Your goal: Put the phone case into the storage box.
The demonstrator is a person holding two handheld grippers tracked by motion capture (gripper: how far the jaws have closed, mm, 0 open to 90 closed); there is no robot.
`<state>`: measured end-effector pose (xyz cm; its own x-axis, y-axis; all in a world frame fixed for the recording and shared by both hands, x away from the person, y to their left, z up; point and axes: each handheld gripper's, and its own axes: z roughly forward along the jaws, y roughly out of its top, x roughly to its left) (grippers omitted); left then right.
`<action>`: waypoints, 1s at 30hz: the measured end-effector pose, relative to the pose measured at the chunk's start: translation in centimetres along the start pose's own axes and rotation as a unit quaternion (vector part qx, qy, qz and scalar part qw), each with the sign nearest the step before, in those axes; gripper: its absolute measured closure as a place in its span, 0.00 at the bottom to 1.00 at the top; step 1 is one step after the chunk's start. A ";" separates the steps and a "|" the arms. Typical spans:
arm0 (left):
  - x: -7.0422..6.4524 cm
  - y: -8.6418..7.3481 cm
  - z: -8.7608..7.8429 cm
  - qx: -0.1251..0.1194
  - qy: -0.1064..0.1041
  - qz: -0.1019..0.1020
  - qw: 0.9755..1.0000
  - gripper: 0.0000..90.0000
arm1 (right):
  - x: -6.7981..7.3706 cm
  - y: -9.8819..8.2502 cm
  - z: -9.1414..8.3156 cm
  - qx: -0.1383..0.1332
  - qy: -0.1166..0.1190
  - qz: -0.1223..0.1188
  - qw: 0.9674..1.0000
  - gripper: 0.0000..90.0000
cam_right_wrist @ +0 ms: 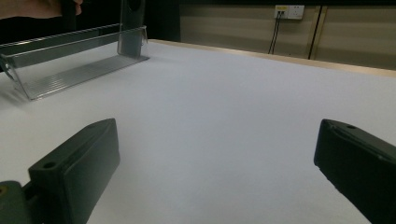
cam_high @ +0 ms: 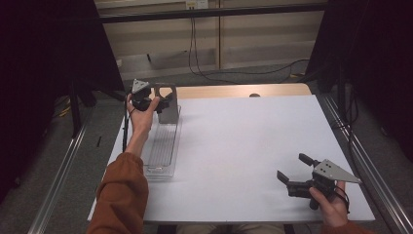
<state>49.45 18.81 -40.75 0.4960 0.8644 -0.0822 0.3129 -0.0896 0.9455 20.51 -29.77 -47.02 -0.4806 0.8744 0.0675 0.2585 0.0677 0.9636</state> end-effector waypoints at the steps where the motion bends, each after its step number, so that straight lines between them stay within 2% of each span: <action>1: 0.0 0.0 -0.1 -0.005 -0.003 -0.005 1.000 0.02 | 0.0 0.0 0.1 -0.003 -0.005 0.006 1.000 0.00; 3: 0.0 0.1 -0.5 -0.013 -0.006 -0.010 1.000 0.02 | -0.1 0.0 0.0 -0.002 -0.005 0.006 1.000 0.00; 8: -0.3 0.1 -1.4 -0.021 -0.001 0.003 1.000 0.03 | -0.2 0.0 -0.2 -0.008 -0.010 0.006 1.000 0.00; 10: -0.5 -0.1 -1.7 -0.031 -0.014 -0.005 0.999 0.03 | -0.2 0.1 -0.2 -0.008 -0.011 0.007 1.000 0.00; 17: -1.5 -0.4 -2.7 -0.044 -0.032 0.003 0.999 0.03 | -0.2 0.1 -0.3 -0.010 -0.018 0.004 1.000 0.00; 20: -2.0 -0.4 -2.9 -0.041 -0.038 0.009 0.998 0.03 | -0.1 0.2 -0.4 -0.011 -0.020 0.005 1.000 0.00; 21: -2.2 -0.4 -3.0 -0.043 -0.039 0.006 0.998 0.03 | 0.0 0.2 -0.4 -0.011 -0.022 0.002 1.000 0.00; 22: -2.2 -0.3 -3.1 -0.046 -0.052 -0.004 0.998 0.03 | 0.0 0.2 -0.4 -0.011 -0.023 0.002 1.000 0.00; 24: -2.3 -0.1 -3.4 -0.048 -0.046 -0.005 0.998 0.04 | 0.0 0.3 -0.5 -0.013 -0.021 -0.001 1.000 0.00; 25: -2.4 0.0 -3.6 -0.049 -0.032 0.011 0.998 0.03 | 0.0 0.3 -0.5 -0.013 -0.023 0.000 1.000 0.00; 30: -2.8 -0.3 -4.5 -0.056 -0.040 0.018 0.997 0.03 | -0.4 0.4 -0.6 -0.016 -0.032 0.007 0.999 0.00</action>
<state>44.37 18.67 -39.40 0.5698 0.8188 -0.0692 0.2033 -0.0589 0.9773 20.32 -30.42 -46.49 -0.4216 0.9044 0.0655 0.2376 0.0405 0.9705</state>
